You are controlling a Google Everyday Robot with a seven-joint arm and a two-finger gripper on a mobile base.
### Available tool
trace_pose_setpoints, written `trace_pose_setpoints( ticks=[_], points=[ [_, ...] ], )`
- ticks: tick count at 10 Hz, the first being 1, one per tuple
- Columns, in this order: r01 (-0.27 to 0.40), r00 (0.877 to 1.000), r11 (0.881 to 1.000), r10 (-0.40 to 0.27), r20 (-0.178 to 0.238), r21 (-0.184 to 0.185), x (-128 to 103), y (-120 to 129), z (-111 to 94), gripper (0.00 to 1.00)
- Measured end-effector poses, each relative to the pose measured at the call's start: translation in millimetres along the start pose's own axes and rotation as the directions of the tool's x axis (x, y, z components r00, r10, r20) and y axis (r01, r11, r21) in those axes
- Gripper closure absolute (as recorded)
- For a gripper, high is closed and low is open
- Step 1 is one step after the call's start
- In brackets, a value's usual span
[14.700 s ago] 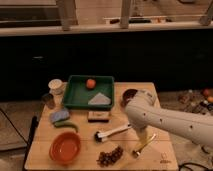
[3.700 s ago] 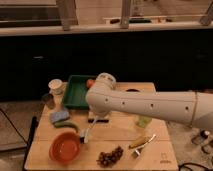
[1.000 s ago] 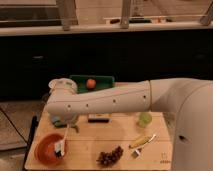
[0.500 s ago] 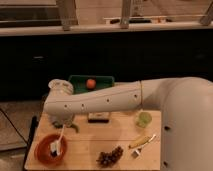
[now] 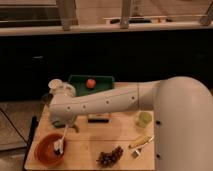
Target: Wipe red bowl with brush
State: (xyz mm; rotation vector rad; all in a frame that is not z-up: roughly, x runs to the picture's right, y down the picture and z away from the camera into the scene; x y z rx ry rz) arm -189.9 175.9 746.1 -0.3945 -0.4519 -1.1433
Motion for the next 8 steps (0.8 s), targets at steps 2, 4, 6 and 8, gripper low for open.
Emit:
trace_pose_setpoints(
  ticks=[2, 4, 6, 8],
  points=[
    [-0.020, 1.000, 1.000, 0.020, -0.024, -0.018, 14, 2, 1, 1.00],
    [-0.014, 0.999, 1.000, 0.013, -0.038, -0.025, 25, -7, 7, 1.00],
    [0.036, 0.999, 0.999, -0.036, -0.032, -0.018, 19, -29, 15, 1.00],
    [0.111, 0.994, 0.994, -0.111, 0.002, 0.017, 2, -55, 21, 1.00]
  ],
)
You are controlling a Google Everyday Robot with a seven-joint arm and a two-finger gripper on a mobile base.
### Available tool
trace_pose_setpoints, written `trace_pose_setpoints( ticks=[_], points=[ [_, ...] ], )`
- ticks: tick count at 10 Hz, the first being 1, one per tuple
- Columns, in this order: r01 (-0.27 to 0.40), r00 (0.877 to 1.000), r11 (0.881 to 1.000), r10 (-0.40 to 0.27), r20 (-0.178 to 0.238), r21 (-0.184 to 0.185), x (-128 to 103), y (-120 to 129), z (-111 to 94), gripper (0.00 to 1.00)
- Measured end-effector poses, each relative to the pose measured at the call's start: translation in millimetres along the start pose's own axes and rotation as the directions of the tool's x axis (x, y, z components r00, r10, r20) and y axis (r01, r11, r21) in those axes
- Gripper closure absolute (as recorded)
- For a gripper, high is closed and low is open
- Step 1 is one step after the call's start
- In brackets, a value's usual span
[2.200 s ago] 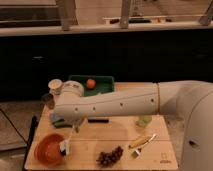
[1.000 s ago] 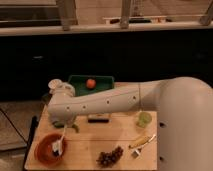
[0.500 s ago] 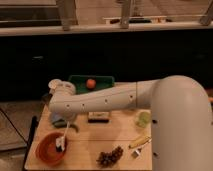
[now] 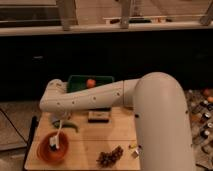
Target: Wipe red bowl with brush
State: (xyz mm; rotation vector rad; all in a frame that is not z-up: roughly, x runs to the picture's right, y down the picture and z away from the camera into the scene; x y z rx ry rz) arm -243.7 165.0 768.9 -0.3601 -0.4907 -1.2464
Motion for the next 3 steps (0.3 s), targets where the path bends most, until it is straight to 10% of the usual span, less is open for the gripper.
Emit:
trace_pose_setpoints(
  ticks=[3],
  points=[
    [0.063, 0.996, 0.997, -0.065, 0.057, 0.039, -32, -3, -2, 1.00]
  ],
)
